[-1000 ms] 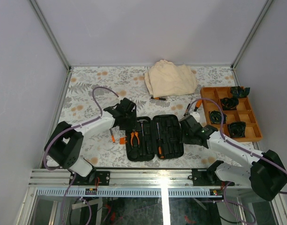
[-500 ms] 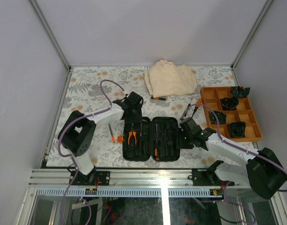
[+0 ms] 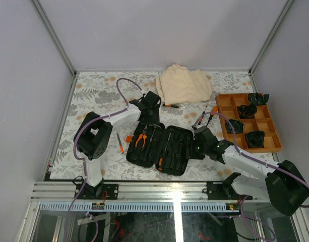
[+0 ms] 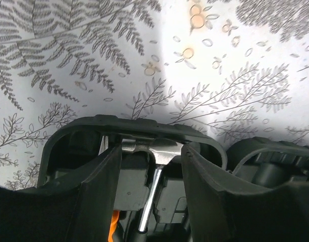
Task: Sort the tools into containers
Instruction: Place the screwdriver in the storage box.
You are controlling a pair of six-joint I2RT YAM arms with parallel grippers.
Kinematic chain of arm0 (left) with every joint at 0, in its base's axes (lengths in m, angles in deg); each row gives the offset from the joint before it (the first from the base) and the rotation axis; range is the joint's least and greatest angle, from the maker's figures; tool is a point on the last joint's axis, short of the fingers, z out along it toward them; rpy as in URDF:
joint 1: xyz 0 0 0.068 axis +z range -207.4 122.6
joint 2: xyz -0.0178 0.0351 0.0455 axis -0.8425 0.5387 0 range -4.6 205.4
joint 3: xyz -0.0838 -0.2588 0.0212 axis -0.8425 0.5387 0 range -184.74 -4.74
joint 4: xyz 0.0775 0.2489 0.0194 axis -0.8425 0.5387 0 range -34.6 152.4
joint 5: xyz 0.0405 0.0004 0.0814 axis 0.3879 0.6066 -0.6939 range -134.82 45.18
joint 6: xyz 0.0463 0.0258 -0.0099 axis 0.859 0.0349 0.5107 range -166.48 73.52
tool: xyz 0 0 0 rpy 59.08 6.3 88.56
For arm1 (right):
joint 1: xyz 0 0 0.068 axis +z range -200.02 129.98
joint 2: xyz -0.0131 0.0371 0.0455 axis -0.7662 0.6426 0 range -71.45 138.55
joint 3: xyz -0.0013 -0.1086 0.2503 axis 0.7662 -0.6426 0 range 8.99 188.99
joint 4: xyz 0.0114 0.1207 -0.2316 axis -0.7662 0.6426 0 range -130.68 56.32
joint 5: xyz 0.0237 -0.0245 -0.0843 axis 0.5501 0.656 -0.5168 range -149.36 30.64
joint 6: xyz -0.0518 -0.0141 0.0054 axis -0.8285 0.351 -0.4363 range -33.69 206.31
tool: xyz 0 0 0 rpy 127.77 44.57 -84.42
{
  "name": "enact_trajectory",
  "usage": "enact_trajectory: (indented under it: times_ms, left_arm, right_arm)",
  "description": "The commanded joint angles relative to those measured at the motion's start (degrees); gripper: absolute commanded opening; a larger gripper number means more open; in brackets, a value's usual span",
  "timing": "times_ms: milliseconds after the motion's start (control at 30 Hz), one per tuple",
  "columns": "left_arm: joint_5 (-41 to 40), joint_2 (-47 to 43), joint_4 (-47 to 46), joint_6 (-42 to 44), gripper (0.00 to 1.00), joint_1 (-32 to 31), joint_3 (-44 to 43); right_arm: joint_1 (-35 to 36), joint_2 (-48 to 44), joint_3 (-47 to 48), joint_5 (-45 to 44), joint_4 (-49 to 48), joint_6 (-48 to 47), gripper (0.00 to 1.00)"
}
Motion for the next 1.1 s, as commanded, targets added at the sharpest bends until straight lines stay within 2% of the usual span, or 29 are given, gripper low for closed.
enact_trajectory:
  times_ms: [0,133,267,433,700,867,1067]
  left_arm:
    - [-0.18,0.15,-1.12,1.6,0.5,0.42,-3.18]
    - [-1.13,-3.15,-1.05,1.26,0.49,0.36,-1.06]
    - [-3.1,-8.97,-0.73,0.68,0.5,-0.4,2.88]
    - [-3.41,-16.4,-0.89,-1.09,0.5,-4.91,8.59]
    - [-3.12,-24.59,-1.92,-6.26,0.49,-16.22,15.59]
    - [-3.28,-26.06,-3.2,-8.7,0.48,-20.18,18.43]
    - [-3.83,-23.61,-3.49,-10.06,0.45,-24.1,19.61]
  right_arm:
    - [0.21,-3.6,3.52,-9.67,0.46,0.9,0.54]
    - [0.21,-7.38,4.44,-18.58,5.47,-0.07,0.55]
    - [0.2,-11.83,4.27,-22.43,7.26,-1.19,0.56]
    - [0.21,-13.9,2.83,-21.74,3.31,0.18,0.56]
    - [0.21,-13.11,2.09,-20.19,-4.05,3.35,0.56]
    - [0.21,-13.03,2.78,-19.58,-4.9,3.59,0.55]
    - [0.2,-12.28,3.17,-17.39,-5.15,4.02,0.52]
